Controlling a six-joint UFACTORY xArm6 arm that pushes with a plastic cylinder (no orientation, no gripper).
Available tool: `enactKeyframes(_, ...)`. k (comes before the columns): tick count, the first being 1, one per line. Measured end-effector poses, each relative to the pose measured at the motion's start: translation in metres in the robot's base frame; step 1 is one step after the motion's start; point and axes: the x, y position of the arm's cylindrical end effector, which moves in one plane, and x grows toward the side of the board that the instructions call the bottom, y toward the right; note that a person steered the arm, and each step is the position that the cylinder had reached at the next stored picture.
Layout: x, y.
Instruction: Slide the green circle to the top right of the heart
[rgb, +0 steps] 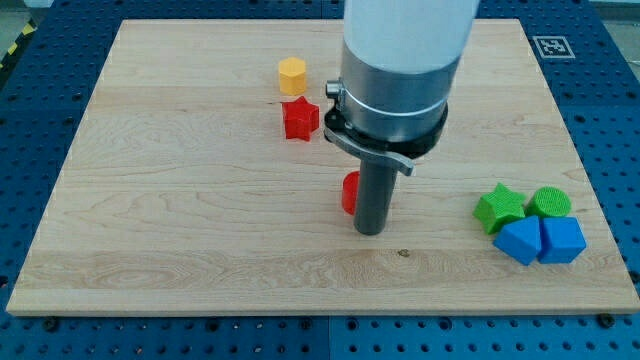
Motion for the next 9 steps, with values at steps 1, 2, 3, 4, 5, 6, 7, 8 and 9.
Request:
enactKeyframes(1, -0.006, -0.004)
enactKeyframes(2, 0.035, 0.031)
enactKeyframes(3, 0.069, 0.091)
enactKeyframes(4, 0.072, 0.164)
enactKeyframes(5, 0.071, 0.206)
enactKeyframes(6, 0.058, 0.209)
enactKeyframes(7, 0.041, 0.209)
enactKeyframes(8, 0.026, 0.209)
enactKeyframes(9, 0.01, 0.209)
